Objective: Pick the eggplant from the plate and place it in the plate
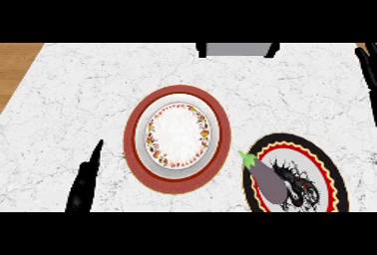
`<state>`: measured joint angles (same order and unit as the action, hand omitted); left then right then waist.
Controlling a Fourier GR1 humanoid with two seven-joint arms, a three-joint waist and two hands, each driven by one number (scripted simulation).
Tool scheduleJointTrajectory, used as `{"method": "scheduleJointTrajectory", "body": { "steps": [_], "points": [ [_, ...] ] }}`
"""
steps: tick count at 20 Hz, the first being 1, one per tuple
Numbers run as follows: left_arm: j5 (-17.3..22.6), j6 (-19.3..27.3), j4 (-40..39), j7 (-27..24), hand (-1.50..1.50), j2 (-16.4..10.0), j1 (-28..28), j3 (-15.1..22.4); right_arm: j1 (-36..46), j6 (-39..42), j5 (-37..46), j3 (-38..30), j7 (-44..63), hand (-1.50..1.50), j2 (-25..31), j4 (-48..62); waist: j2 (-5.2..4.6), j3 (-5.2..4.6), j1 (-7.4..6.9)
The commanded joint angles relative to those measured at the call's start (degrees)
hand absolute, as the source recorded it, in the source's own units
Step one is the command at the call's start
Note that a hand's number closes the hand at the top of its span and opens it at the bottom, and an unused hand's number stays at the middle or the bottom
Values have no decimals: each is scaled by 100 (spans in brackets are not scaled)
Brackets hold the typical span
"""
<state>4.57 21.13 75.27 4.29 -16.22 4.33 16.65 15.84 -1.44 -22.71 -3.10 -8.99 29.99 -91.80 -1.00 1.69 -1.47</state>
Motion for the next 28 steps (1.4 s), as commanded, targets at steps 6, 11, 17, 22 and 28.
{"method": "scheduleJointTrajectory", "body": {
  "steps": [6, 11, 17, 22, 28],
  "points": [
    [-368, -61, 3236, 1, 0, -1224, 1868, 445, -510, 949, 2044, 2525, 747, 150, 565, 597, 68, -278, -547],
    [-392, -140, 3540, -67, 0, -1619, 2249, 351, -329, 813, 3888, 3039, 1025, 150, 1704, 640, 309, -402, -129],
    [-77, -149, 4054, -159, 0, -1794, 2472, 79, -327, 398, 4907, 3849, 1229, -150, 1279, 489, 347, -250, 322],
    [84, -156, 4102, -121, 0, -1991, 2601, -197, 48, 223, 5729, 4376, 1426, -150, 982, 273, 405, -264, 436],
    [211, -226, 3868, -40, 0, -2213, 2804, -479, 422, 497, 6867, 4977, 2131, -150, 1018, 366, 522, -363, 653]
  ]
}}
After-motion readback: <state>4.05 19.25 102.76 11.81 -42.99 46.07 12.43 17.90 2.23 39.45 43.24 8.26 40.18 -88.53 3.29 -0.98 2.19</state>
